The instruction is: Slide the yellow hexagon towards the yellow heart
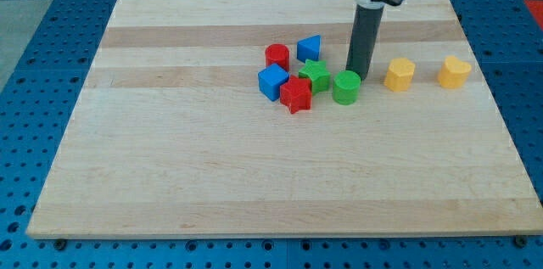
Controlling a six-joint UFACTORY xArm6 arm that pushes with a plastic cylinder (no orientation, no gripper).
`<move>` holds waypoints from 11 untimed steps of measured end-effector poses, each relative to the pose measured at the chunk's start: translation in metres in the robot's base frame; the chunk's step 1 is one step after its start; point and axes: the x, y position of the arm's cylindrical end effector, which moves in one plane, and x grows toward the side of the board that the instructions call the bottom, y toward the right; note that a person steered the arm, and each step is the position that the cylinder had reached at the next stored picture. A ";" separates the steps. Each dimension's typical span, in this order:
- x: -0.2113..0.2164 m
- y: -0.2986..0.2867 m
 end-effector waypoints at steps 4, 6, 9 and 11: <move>0.002 0.024; 0.002 0.035; 0.002 0.040; 0.001 0.041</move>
